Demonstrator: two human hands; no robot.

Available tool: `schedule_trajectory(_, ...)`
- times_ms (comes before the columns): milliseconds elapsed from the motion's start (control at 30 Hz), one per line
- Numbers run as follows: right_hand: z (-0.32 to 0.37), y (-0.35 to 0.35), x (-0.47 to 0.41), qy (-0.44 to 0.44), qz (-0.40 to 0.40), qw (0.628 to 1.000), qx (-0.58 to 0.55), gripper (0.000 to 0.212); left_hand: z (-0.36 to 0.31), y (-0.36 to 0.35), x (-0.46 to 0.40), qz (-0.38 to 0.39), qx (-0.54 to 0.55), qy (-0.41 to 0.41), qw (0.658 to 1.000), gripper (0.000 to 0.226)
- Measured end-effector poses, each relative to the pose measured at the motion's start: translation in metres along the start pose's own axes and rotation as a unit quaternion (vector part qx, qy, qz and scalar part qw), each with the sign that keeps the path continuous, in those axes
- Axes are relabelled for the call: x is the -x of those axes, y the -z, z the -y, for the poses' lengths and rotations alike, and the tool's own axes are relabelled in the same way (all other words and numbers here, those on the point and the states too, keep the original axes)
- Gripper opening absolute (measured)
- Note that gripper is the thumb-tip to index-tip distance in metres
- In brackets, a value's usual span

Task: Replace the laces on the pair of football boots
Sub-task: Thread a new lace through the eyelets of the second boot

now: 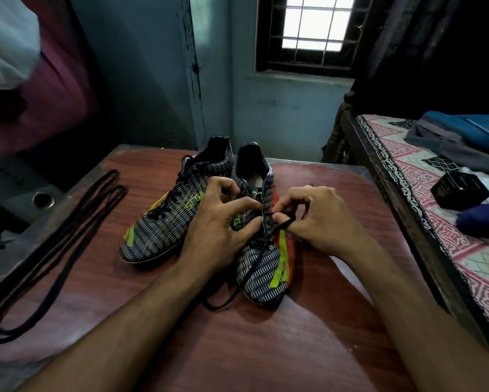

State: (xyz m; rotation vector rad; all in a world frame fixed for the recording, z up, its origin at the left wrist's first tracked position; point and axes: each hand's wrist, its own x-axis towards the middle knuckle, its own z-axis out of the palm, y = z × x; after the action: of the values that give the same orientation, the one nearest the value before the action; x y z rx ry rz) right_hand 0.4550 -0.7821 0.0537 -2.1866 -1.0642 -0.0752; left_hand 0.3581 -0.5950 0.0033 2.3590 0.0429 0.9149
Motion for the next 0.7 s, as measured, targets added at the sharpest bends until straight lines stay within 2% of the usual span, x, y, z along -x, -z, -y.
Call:
schedule_trajectory(133,0.0005,-0.0018,0.0007,-0.014,0.009,1.000,0.005,0.010,-0.0009,-0.0007,0.0012,-0.001,0.012,0.001,1.000,0.020)
schedule_trajectory(367,0.0026,-0.0004,0.0015,0.011,0.026,1.000,0.014,0.012,-0.0045,-0.0003,0.0005,-0.006,0.010,-0.004,1.000,0.023)
schedule_trajectory(700,0.0037,-0.0017,0.0019,0.027,-0.011,0.999,-0.015,0.012,-0.0047,-0.0013,0.0010,-0.004,0.009,-0.012,1.000,0.014)
